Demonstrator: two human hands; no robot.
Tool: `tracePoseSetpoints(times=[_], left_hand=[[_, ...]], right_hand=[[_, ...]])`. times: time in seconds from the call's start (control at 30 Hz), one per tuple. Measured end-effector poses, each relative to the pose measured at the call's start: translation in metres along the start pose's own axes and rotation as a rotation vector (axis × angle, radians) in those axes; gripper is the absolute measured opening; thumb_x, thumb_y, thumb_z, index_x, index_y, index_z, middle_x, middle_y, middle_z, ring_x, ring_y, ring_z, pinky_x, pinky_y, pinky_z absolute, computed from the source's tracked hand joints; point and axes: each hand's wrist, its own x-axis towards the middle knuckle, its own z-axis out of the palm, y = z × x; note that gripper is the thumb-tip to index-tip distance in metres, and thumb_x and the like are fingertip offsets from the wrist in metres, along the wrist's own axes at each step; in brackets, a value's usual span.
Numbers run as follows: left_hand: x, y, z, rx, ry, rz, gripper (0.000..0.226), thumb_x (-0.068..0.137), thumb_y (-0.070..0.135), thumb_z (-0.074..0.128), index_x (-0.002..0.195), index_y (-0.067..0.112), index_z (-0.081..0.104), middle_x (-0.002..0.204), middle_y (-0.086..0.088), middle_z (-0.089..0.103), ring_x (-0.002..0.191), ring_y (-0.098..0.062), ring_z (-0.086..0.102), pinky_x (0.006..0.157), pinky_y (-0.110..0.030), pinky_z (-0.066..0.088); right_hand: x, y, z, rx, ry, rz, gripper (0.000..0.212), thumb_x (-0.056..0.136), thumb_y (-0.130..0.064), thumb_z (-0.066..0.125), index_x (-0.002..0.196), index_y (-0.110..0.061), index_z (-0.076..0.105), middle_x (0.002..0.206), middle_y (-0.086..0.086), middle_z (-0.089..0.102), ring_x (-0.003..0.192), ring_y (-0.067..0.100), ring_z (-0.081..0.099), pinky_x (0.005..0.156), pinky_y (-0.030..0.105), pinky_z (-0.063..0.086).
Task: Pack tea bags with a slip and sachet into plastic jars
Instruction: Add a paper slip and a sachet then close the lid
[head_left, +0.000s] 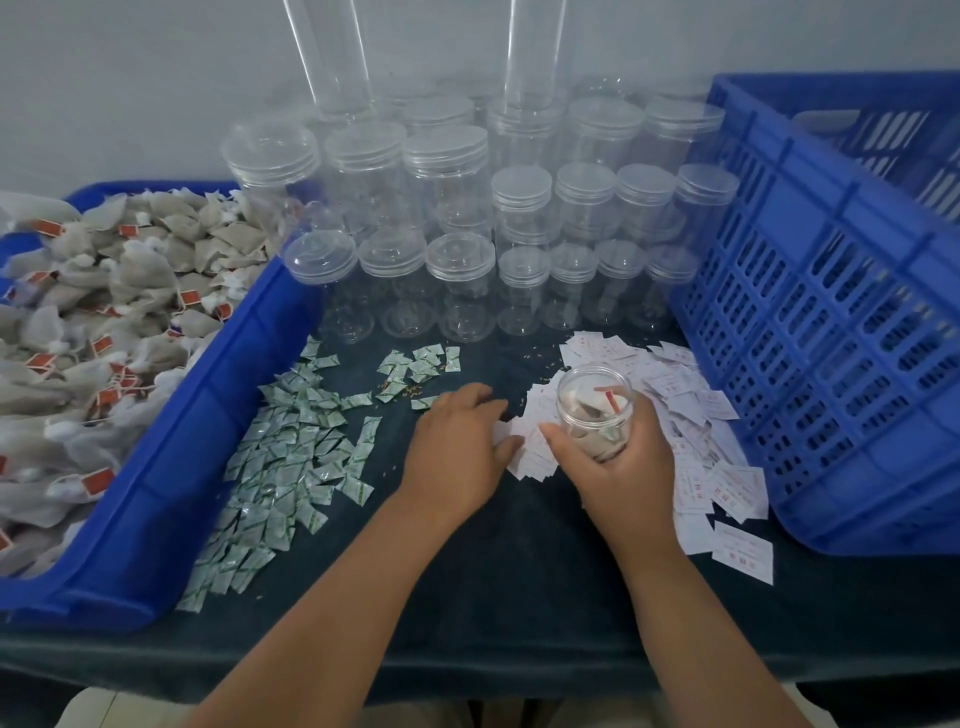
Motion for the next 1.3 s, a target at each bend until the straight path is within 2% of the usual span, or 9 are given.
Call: tracePoseSetpoints(times=[0.13,0.23,0.33,0.43,0.53,0.87,1.07,1.2,1.3], left_hand=[[-0.011,-0.01,-0.001,0.059,-0.03,0.131,0.019,0.101,0.028,0.06,0.087,0.019,0.068,0.102,0.004,0.069,0.101,-0.024,0.063,0.091,-0.042,0.049],[-0.015,-0.013,0.002,-0.085,0.109,0.068,0.007,0.094,0.021,0.071,0.1,0.021,0.075,0.093,0.005,0.07,0.089,-0.018,0.064,0.089,-0.039,0.051],[-0.014,-0.012,0.002,-0.34,0.108,-0.154,0.04,0.085,0.015,0.082,0.122,0.025,0.071,0.105,0.008,0.064,0.083,0.0,0.062,0.084,-0.017,0.05],[-0.012,-0.012,-0.002,-0.439,0.124,-0.244,0.024,0.082,0.021,0.087,0.103,0.028,0.076,0.101,0.013,0.063,0.081,0.008,0.063,0.074,-0.003,0.043],[-0.013,-0.01,-0.014,-0.488,0.178,-0.262,0.01,0.087,0.029,0.083,0.079,0.032,0.077,0.087,0.017,0.072,0.078,0.007,0.066,0.073,-0.012,0.05],[-0.005,0.002,-0.121,-0.994,0.317,-0.298,0.005,0.092,0.025,0.08,0.089,0.028,0.078,0.083,0.006,0.079,0.064,-0.002,0.065,0.063,-0.017,0.053],[-0.012,0.046,-0.098,-0.794,-0.028,-0.149,0.009,0.082,0.03,0.088,0.079,0.031,0.079,0.071,0.014,0.073,0.056,0.005,0.058,0.054,-0.008,0.041],[-0.021,0.067,-0.063,-0.593,0.026,-0.224,0.025,0.074,0.032,0.085,0.084,0.033,0.062,0.086,0.008,0.062,0.074,-0.009,0.056,0.065,-0.028,0.043],[-0.027,0.077,-0.051,-0.669,0.027,-0.322,0.033,0.076,0.035,0.079,0.09,0.038,0.049,0.089,0.011,0.058,0.076,-0.006,0.055,0.065,-0.028,0.044]], right_hand=[[0.0,0.0,0.0,0.001,-0.014,0.016,0.054,0.069,-0.067,0.085,0.11,-0.045,0.058,0.11,-0.027,0.068,0.101,0.002,0.068,0.082,0.023,0.052],[-0.001,-0.001,-0.001,0.0,-0.014,0.027,0.053,0.069,-0.067,0.085,0.109,-0.045,0.059,0.109,-0.026,0.069,0.1,0.002,0.068,0.08,0.022,0.051],[0.0,-0.001,-0.001,-0.007,-0.014,0.039,0.054,0.068,-0.068,0.084,0.108,-0.043,0.059,0.108,-0.025,0.069,0.1,0.001,0.068,0.08,0.022,0.05],[-0.001,-0.001,-0.002,-0.007,-0.023,0.045,0.055,0.068,-0.068,0.084,0.111,-0.041,0.061,0.108,-0.023,0.07,0.1,0.003,0.069,0.083,0.028,0.055],[-0.002,-0.001,-0.003,0.001,-0.049,0.039,0.055,0.068,-0.065,0.085,0.112,-0.043,0.061,0.108,-0.018,0.071,0.102,0.005,0.069,0.087,0.031,0.056],[-0.004,-0.009,-0.002,-0.009,-0.107,-0.066,0.045,0.068,-0.062,0.084,0.102,-0.065,0.054,0.107,-0.034,0.065,0.099,-0.008,0.064,0.077,0.002,0.043],[-0.009,-0.01,-0.002,0.021,-0.191,-0.065,0.052,0.067,-0.061,0.087,0.111,-0.057,0.058,0.107,-0.026,0.071,0.098,-0.001,0.07,0.078,0.01,0.05],[-0.01,-0.009,-0.007,0.045,-0.296,-0.124,0.055,0.071,-0.05,0.087,0.121,-0.043,0.065,0.11,-0.016,0.074,0.1,0.009,0.074,0.081,0.029,0.06],[-0.013,-0.015,-0.009,0.056,-0.314,-0.174,0.053,0.07,-0.044,0.083,0.117,-0.054,0.063,0.113,-0.026,0.072,0.104,0.0,0.071,0.083,0.011,0.053]])
